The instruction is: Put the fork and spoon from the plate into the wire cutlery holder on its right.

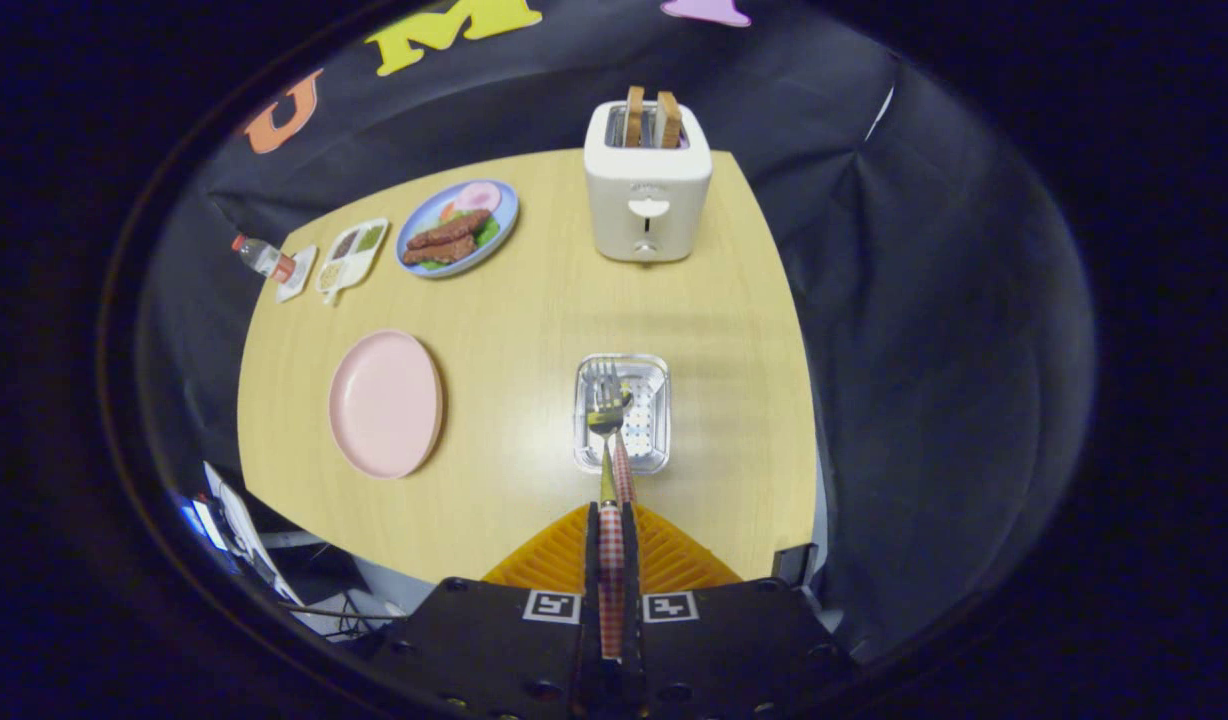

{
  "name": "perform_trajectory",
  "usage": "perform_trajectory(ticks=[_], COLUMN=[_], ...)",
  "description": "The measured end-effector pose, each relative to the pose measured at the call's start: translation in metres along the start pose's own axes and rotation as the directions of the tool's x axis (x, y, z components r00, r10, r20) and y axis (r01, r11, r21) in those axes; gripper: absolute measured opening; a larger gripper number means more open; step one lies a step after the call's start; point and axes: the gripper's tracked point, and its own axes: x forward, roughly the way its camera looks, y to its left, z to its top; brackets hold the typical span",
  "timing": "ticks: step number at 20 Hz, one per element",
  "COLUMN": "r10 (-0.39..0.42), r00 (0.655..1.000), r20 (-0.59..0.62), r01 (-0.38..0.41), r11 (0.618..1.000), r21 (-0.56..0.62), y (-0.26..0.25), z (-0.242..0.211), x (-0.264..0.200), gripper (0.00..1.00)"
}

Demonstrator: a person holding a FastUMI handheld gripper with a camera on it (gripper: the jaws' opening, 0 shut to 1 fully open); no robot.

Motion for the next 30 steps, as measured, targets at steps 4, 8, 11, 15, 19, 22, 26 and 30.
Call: perform_trajectory(ticks=[4,8,11,15,19,22,26,30], r10=[0.043,0.005,-0.013,-0.012,-0.024,-0.039,-0.019,-0.001], r00=[0.988,0.974,0.957,0.943,0.924,0.924,0.942,0.971], r20=[-0.148,-0.226,-0.291,-0.333,-0.381,-0.381,-0.334,-0.241], r01=[-0.037,0.003,0.011,0.010,0.024,0.036,0.017,0.003], r11=[0.999,0.999,1.000,1.000,1.000,0.999,1.000,1.000], r21=[0.040,0.035,-0.007,-0.009,-0.007,-0.015,-0.009,0.010], y=[-0.005,-0.021,-0.023,-0.019,-0.020,-0.020,-0.013,0.002], z=[0.000,0.018,0.024,0.035,0.038,0.044,0.054,0.060], x=[0.021,0.041,0.052,0.065,0.074,0.077,0.075,0.060], gripper=[0.08,0.08,0.08,0.08,0.08,0.12,0.13,0.22])
